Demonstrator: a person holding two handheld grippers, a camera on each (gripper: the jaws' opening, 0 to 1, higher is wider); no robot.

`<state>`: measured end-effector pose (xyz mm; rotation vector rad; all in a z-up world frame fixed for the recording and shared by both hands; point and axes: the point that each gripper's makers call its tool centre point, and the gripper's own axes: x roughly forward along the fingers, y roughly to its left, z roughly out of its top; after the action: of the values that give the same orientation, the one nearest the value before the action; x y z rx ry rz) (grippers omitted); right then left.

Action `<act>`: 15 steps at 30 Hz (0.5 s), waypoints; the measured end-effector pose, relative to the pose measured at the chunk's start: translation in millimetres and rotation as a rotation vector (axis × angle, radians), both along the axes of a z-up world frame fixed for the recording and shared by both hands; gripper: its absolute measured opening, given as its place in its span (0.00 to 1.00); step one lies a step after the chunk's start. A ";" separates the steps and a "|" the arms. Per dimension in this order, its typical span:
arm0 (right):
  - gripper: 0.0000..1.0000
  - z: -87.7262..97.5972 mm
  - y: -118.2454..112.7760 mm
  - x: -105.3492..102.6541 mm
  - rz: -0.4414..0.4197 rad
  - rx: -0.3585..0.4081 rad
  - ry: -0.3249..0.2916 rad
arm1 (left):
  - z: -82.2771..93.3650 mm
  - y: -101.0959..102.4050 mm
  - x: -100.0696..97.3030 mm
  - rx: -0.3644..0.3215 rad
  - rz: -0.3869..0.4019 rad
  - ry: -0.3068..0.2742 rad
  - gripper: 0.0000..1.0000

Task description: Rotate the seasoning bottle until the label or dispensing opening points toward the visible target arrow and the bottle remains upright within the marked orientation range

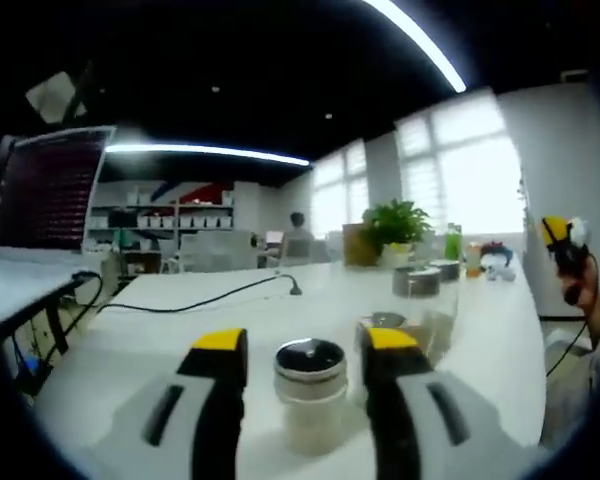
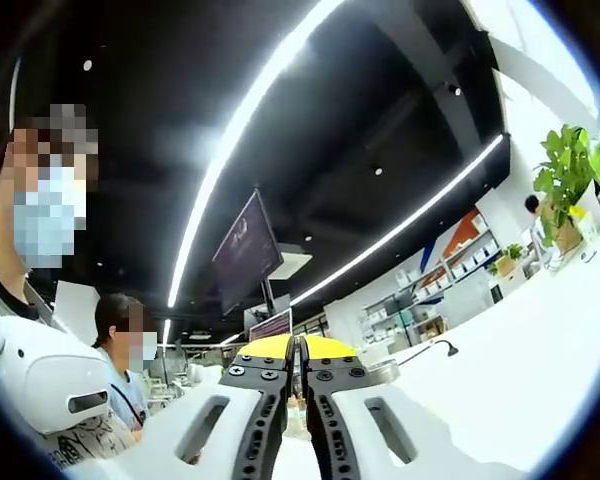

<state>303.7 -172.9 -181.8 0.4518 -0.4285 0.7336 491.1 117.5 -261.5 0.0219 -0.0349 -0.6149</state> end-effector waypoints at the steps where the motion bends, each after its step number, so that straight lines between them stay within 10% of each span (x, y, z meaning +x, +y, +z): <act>1: 0.00 -0.9 -1.6 0.8 -0.008 0.004 0.007 | -0.7 -3.6 -0.6 -0.015 -0.021 0.009 0.50; 15: 0.00 -1.7 -5.8 -0.8 -0.025 0.010 0.012 | 0.6 -5.8 1.4 0.120 0.052 -0.057 0.52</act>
<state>302.9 -178.7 -183.5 0.4595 -0.4256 0.7044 492.5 111.7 -260.9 0.1564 -0.0520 -0.5638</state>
